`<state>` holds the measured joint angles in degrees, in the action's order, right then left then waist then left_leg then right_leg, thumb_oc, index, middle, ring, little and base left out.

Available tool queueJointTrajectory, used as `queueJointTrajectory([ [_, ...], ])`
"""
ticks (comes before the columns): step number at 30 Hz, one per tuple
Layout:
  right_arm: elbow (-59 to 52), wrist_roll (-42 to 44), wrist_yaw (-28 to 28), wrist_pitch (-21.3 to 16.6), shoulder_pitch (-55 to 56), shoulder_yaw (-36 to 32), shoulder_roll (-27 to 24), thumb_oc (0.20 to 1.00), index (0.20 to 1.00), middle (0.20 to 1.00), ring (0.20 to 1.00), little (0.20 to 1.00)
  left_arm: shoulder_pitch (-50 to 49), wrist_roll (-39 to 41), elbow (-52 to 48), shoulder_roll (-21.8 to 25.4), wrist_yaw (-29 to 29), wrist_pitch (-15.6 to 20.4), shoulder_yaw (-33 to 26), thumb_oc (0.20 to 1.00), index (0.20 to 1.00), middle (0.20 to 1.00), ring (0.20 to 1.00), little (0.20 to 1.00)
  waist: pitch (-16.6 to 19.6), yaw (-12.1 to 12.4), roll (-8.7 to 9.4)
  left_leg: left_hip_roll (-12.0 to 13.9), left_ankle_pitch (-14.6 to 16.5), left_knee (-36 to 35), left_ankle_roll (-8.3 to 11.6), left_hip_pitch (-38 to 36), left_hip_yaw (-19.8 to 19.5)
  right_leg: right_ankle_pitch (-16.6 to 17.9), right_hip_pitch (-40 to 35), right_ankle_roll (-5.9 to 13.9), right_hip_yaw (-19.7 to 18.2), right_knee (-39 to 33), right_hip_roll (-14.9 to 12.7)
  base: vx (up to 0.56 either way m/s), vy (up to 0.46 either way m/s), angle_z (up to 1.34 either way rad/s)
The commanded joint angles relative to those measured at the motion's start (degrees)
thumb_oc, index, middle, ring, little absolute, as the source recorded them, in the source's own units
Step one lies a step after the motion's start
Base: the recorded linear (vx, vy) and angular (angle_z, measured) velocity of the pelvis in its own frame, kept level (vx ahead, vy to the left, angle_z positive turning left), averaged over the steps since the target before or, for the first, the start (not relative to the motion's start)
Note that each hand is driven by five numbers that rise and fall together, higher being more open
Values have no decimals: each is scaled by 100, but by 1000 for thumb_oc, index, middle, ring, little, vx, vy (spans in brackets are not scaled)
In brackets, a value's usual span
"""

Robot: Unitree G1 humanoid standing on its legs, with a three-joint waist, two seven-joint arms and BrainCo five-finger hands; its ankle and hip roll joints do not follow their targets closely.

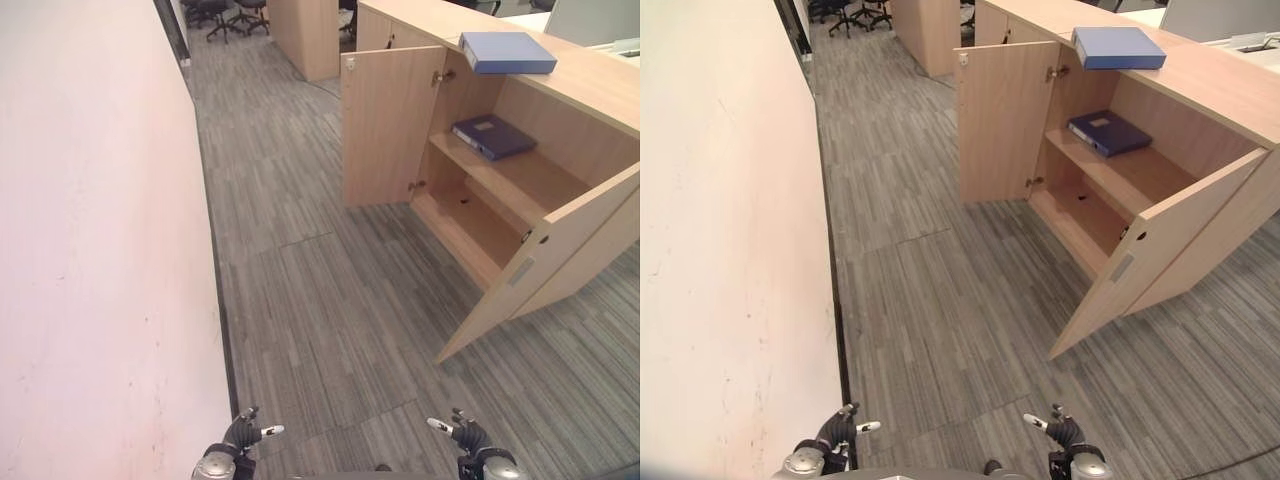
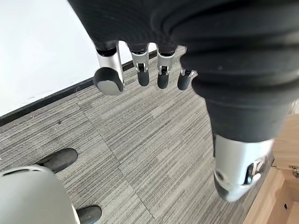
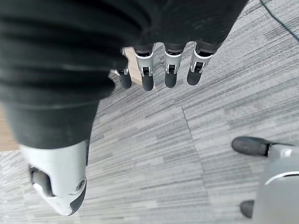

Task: Put the empty folder in the office cabinet

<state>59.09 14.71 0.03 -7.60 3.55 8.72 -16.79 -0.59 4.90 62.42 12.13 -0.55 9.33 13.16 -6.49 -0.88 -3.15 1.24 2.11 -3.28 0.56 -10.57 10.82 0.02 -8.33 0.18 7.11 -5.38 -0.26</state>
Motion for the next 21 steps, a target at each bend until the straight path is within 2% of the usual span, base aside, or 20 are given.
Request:
queueJointTrajectory([
  [1, 118, 232, 37, -158, -218, 188, -11, 1000, 1000, 1000, 1000, 1000, 266, 269, 117, 208, 23, 217, -107, 1000, 1000, 1000, 1000, 1000, 60, 43, 285, 411, 37, -172, 480, -73, -257, -112, -178, 839, -41, 38, -642, 0, 0, 0],
  [21, 630, 24, 115, -34, -251, 244, -57, 1000, 1000, 1000, 1000, 1000, 339, 233, 210, 234, 95, 221, -73, 1000, 1000, 1000, 1000, 1000, 83, 73, 302, 440, 0, -172, 501, -36, -367, -147, -186, 790, 6, 38, -590, -2, -10, 3],
])
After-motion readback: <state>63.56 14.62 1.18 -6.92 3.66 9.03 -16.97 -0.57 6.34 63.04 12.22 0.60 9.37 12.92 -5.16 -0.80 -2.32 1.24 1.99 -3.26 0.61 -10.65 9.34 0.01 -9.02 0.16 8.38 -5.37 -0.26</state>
